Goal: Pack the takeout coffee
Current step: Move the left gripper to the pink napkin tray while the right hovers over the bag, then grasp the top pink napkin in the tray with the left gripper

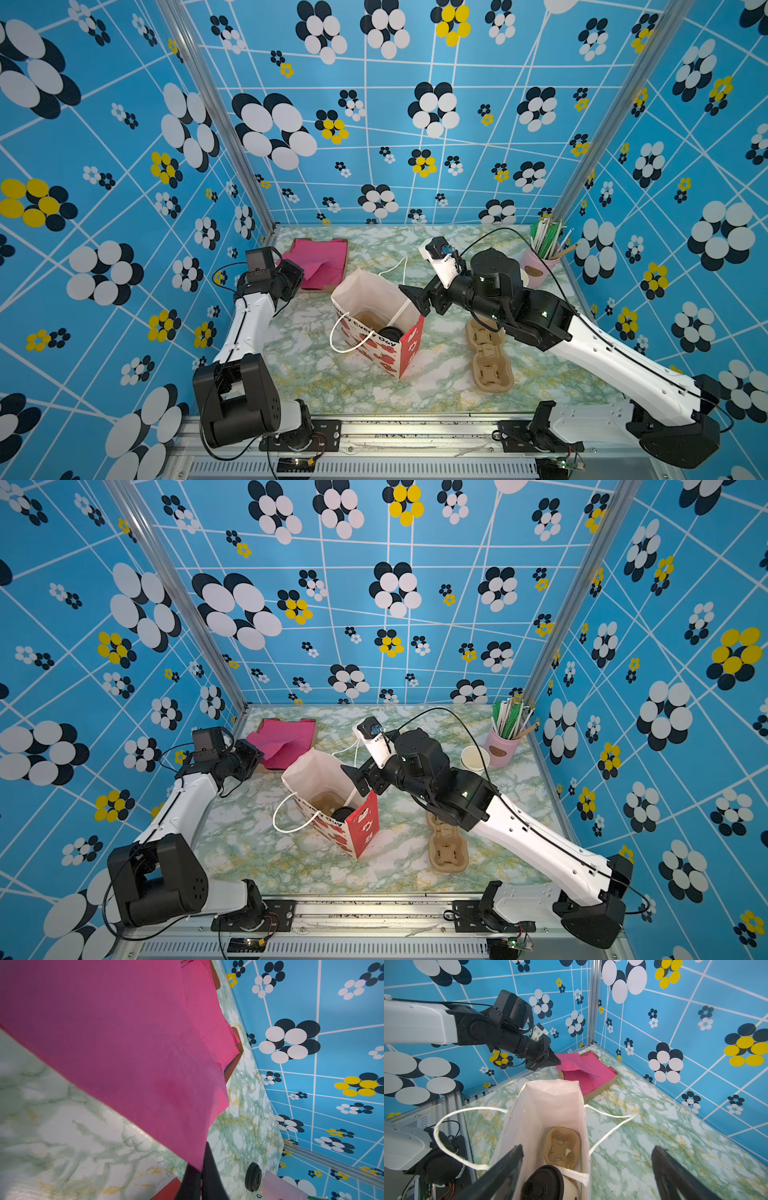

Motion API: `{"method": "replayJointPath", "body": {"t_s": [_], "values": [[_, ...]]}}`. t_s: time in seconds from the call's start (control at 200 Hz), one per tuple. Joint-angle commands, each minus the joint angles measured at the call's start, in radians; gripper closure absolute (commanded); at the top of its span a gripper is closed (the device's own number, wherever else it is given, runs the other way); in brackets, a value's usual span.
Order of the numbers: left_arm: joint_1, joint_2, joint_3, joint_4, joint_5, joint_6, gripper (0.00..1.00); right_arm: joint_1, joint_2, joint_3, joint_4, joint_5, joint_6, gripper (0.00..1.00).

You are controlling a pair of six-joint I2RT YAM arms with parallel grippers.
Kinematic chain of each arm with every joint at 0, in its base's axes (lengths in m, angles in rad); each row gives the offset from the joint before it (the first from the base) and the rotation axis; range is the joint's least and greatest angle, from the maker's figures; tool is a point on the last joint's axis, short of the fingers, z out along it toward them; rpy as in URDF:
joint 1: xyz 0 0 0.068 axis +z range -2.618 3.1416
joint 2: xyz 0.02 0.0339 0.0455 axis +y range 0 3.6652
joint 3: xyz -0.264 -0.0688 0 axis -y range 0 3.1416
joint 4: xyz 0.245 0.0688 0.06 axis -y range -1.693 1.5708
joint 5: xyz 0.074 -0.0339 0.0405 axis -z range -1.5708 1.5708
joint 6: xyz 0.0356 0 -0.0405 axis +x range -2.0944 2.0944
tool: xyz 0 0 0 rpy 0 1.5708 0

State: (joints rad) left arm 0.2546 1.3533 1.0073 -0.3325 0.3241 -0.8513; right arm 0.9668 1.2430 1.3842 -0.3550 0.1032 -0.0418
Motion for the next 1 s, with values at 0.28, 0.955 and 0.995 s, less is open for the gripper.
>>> {"method": "replayJointPath", "body": {"t_s": [0.28,0.955,0.995], "values": [[-0.017,0.067,0.086,-0.151,-0.086,0.148,0.97,0.003,-0.008,-0.028,0.023,0.023,-0.012,0.01],[-0.149,0.42,0.395,-0.238,-0.13,0.237,0.95,0.0,-0.022,-0.074,0.011,0.061,-0.046,0.01],[-0.155,0.435,0.406,-0.243,-0.131,0.241,0.95,0.0,-0.023,-0.077,0.009,0.062,-0.049,0.01]]}}
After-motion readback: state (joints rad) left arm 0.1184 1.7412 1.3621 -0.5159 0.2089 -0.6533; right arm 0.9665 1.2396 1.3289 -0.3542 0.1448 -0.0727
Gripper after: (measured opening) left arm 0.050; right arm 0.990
